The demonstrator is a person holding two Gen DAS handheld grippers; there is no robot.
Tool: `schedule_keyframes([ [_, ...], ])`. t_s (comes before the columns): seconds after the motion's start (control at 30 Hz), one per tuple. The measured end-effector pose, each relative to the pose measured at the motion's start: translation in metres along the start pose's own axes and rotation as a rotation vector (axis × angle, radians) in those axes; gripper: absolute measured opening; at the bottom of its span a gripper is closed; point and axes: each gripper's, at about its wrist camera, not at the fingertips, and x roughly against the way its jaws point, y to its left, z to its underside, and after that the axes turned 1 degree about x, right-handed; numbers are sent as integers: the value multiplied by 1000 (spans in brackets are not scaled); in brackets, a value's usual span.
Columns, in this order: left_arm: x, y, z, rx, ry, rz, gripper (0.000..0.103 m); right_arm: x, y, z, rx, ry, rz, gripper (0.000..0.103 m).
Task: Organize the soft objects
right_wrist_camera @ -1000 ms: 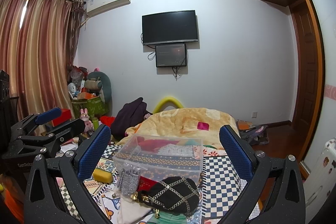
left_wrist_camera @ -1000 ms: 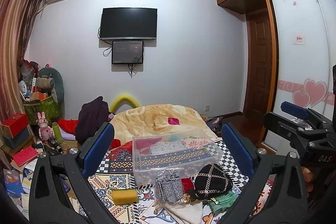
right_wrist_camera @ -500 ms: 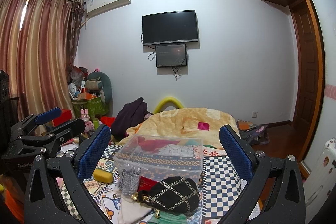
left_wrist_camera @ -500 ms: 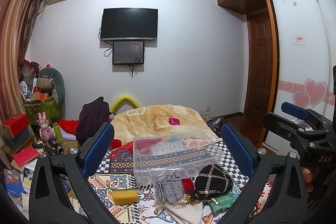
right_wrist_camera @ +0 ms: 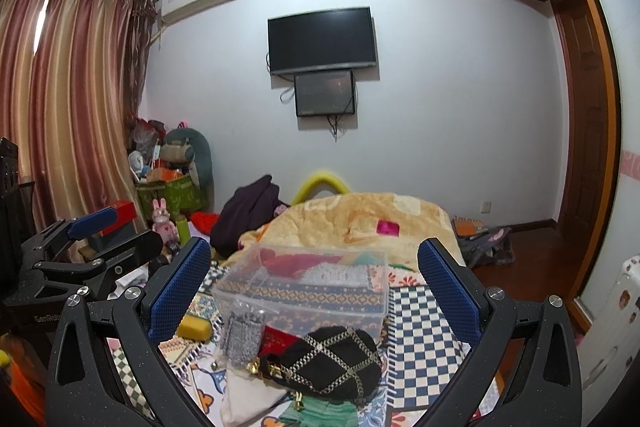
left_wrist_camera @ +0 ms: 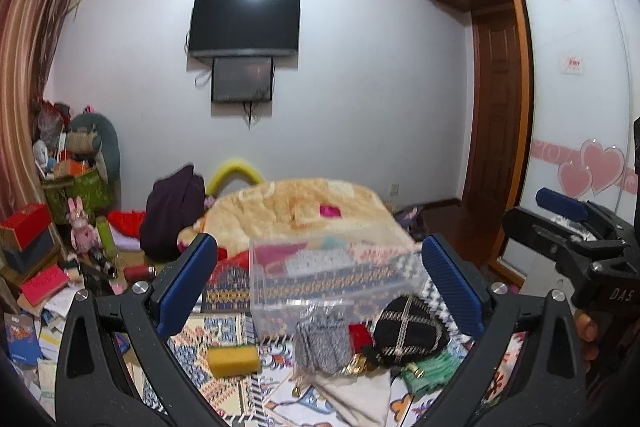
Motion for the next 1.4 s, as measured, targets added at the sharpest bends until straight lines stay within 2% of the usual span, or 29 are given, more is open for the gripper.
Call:
schedule_keyframes([
  [0.47,-74,75,73,150,294,-121,103,-61,-30,56,-83,257,12,103],
  [0.67,-102,107,105,234,382,-170,103,-78,-37,81,-120,359,1,103],
  [0.9,-114,112,122,247,433,-148,103,-98,-39,99,-146,467,-39,103],
  [0.93,-115,111,124,243,440,-143,101,-102,-39,100,-144,474,-44,103],
  [0.97,-117,110,126,244,449,-137,94,-104,-36,101,-140,483,-46,102],
  [1.03,-122,110,128,248,472,-121,85,-105,-36,103,-132,494,-51,96],
  [1.1,-126,112,131,262,490,-115,77,-105,-38,103,-130,503,-66,83],
  [1.2,-125,111,133,272,501,-102,64,-102,-39,102,-121,500,-75,71],
  [1.33,-119,108,130,261,486,-94,60,-101,-39,101,-107,491,-72,58],
  [1.4,-113,105,127,246,470,-95,58,-99,-40,100,-102,488,-63,46],
])
